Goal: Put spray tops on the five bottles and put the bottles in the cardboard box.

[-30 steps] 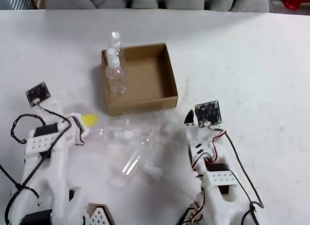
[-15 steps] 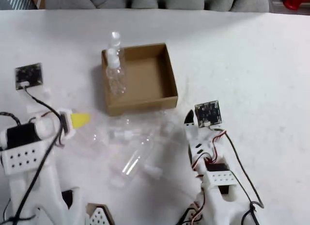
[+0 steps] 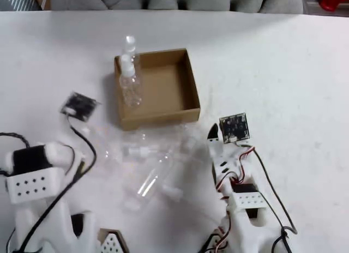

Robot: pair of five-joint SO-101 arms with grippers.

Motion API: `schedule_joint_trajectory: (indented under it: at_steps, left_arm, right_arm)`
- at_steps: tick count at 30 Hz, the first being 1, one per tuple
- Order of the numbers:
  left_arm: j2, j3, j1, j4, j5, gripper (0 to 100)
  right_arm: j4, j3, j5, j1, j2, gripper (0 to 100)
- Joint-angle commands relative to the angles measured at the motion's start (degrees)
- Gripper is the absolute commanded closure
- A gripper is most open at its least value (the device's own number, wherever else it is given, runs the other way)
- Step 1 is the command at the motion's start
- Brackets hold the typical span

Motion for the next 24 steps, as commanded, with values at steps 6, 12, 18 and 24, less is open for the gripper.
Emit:
schedule_joint_trajectory:
  at_steps: [6,12,18,24]
  left_arm:
    - [-1.36,9.49,13.76,-5.36,-3.25,98]
    - [-1.01,12.48,17.71,-8.62,-3.43,98]
    - [11.03,12.48,19.91,-12.75,-3.25,98]
    - [20.62,7.56,19.91,-16.0,-1.32,98]
  right_arm:
    - [0.13,-0.35,-0.18,-0.4,0.13,98.4]
    - [0.13,-0.35,-0.18,-0.4,0.13,98.4]
    - [0.13,-0.35,-0.18,-0.4,0.13,98.4]
    - [0.13,-0.35,-0.18,-0.31,0.13,98.4]
